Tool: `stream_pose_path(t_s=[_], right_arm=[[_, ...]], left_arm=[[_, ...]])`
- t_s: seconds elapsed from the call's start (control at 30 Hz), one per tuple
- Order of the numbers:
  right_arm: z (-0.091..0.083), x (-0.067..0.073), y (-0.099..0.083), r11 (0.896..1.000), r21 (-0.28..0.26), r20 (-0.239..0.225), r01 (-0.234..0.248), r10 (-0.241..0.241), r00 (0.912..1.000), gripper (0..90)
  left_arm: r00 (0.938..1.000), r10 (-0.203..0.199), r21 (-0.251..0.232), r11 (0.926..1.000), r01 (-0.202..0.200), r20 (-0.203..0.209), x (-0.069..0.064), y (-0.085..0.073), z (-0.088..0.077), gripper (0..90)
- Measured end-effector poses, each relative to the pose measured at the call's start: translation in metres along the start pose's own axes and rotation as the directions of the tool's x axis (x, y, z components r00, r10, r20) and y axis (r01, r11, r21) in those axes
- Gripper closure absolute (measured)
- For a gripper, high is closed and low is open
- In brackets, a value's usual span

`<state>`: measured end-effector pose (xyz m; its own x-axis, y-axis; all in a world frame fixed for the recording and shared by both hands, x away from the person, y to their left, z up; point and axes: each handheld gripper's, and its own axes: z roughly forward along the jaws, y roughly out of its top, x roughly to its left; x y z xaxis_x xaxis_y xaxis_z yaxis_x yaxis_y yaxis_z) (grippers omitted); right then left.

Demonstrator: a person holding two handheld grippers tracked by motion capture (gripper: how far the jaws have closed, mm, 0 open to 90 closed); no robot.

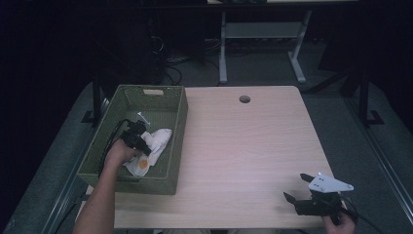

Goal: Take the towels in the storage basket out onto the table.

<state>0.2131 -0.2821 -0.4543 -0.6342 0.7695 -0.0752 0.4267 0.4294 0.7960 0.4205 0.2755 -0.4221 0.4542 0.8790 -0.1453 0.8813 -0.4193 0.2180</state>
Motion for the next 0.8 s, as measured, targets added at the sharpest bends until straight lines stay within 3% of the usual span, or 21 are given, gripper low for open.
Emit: stream_pose_path(t_s=[0.23, 0.37, 0.5, 0.57, 0.6, 0.8], right_arm=[[-0.001, -0.001, -0.001, 1.000, -0.005, 0.002, -0.006, 0.006, 1.0000, 13.9], [-0.002, -0.002, -0.001, 1.000, -0.009, 0.004, -0.007, 0.007, 1.0000, 13.9], [-0.002, -0.002, -0.001, 1.000, -0.011, 0.004, -0.007, 0.007, 1.0000, 13.9], [-0.001, -0.002, -0.001, 1.000, -0.010, 0.005, -0.005, 0.006, 1.0000, 13.8], [-0.001, -0.002, -0.001, 1.000, -0.010, 0.005, -0.005, 0.006, 1.0000, 13.8], [-0.001, -0.002, 0.000, 1.000, -0.012, 0.005, -0.005, 0.005, 1.0000, 13.9]], left_arm=[[0.9989, -0.030, -0.072, 0.9969, 0.033, 0.036, 0.008, -0.005, -0.015, 82.8], [0.9969, -0.043, -0.133, 0.9897, 0.051, 0.066, 0.011, -0.010, -0.028, 82.8], [0.9925, -0.053, -0.205, 0.9758, 0.075, 0.110, 0.012, -0.018, -0.041, 82.8], [0.9885, -0.050, -0.249, 0.9647, 0.085, 0.143, 0.012, -0.024, -0.049, 82.8], [0.9885, -0.050, -0.249, 0.9647, 0.085, 0.143, 0.012, -0.024, -0.049, 82.7], [0.9812, -0.047, -0.312, 0.9443, 0.105, 0.187, 0.014, -0.037, -0.058, 82.7]])
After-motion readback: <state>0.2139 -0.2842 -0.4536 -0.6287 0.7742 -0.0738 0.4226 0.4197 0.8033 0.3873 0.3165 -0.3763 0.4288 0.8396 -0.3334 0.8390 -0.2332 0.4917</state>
